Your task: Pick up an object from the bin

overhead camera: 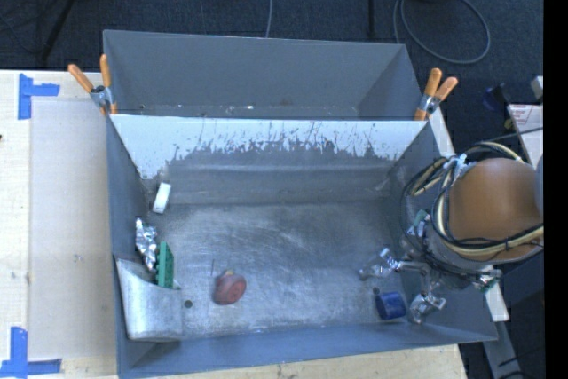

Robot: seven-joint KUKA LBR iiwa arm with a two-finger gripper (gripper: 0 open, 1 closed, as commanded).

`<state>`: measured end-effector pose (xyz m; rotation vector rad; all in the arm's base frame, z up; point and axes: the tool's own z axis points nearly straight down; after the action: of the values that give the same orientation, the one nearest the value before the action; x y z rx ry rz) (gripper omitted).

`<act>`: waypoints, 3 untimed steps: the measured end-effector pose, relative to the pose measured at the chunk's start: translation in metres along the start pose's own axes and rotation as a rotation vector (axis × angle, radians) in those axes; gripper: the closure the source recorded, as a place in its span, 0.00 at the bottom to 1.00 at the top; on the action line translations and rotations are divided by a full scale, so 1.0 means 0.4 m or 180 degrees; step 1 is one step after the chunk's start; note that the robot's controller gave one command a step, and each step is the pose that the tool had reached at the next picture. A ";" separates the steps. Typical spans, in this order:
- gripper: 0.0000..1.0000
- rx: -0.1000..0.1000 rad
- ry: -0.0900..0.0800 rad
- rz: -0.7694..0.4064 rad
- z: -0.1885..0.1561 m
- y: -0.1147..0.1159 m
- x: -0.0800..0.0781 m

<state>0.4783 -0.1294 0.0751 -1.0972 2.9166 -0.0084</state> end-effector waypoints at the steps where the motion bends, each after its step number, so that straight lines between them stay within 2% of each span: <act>1: 0.00 -0.0032 0.0020 -0.0759 0.006 0.019 -0.018; 2: 1.00 -0.0034 0.0050 -0.0752 0.004 0.013 -0.008; 3: 1.00 -0.0044 0.0055 -0.0741 -0.129 0.010 -0.016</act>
Offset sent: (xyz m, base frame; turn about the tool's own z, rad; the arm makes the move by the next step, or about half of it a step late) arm -0.0044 0.0049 -0.0051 -0.2357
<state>0.4789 -0.1224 0.1266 -1.4387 2.7887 -0.0023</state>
